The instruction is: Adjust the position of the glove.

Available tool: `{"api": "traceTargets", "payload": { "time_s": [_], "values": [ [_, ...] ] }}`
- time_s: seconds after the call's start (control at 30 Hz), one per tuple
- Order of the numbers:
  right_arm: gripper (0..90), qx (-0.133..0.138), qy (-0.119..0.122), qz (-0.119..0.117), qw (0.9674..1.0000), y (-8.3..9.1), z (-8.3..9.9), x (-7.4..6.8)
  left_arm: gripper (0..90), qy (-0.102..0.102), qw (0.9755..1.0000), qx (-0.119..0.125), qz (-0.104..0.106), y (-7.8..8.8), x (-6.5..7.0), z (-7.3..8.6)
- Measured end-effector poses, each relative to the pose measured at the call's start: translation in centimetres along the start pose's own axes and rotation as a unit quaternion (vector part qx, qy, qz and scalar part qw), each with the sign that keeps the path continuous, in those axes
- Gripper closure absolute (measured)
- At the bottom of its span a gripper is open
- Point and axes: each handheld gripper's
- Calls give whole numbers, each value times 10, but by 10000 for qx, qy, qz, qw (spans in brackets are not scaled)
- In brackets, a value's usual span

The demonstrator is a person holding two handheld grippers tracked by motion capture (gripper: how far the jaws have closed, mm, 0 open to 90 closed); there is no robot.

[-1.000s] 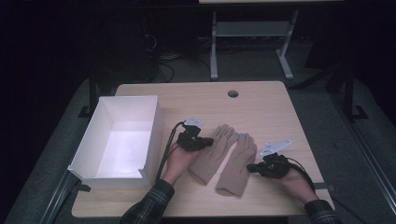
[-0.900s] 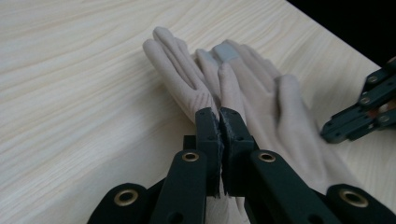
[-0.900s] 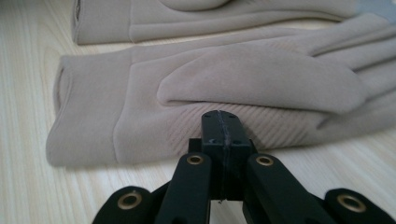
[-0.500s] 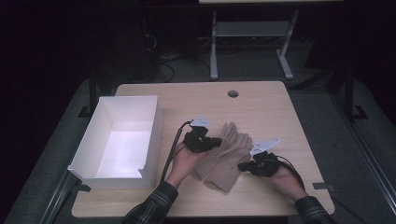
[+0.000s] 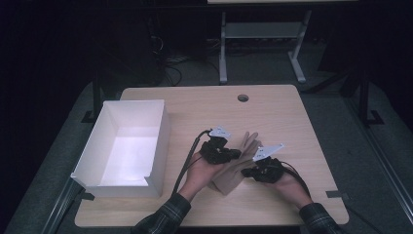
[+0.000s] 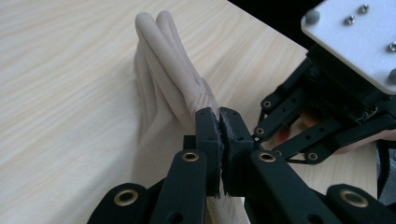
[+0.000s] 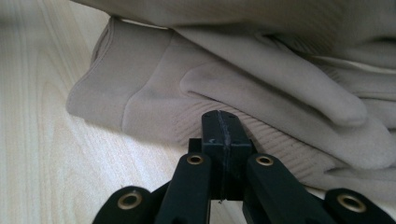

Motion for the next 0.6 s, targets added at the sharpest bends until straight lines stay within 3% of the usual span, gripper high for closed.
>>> {"api": "traceTargets", "payload": {
  "time_s": [0.23, 0.47, 0.6],
  "values": [
    [900, 16, 11, -4, 10000, 0, 1, 0, 870, -100, 9998, -127, 93, -14, 10, 4],
    [899, 35, 14, 4, 10000, 5, 2, 1, 841, -126, 9997, -150, 138, -19, 11, 7],
    [793, 178, -81, 95, 9998, 22, 8, 8, 800, -70, 9998, -77, 173, -16, 12, 6]
  ]
}}
Point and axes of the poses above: each handheld gripper's, and its own axes: y roughly backward along the jaws, z roughly out of its underside, x roughly to its right, and after that the axes turned 3 degrees about -y, right-handed
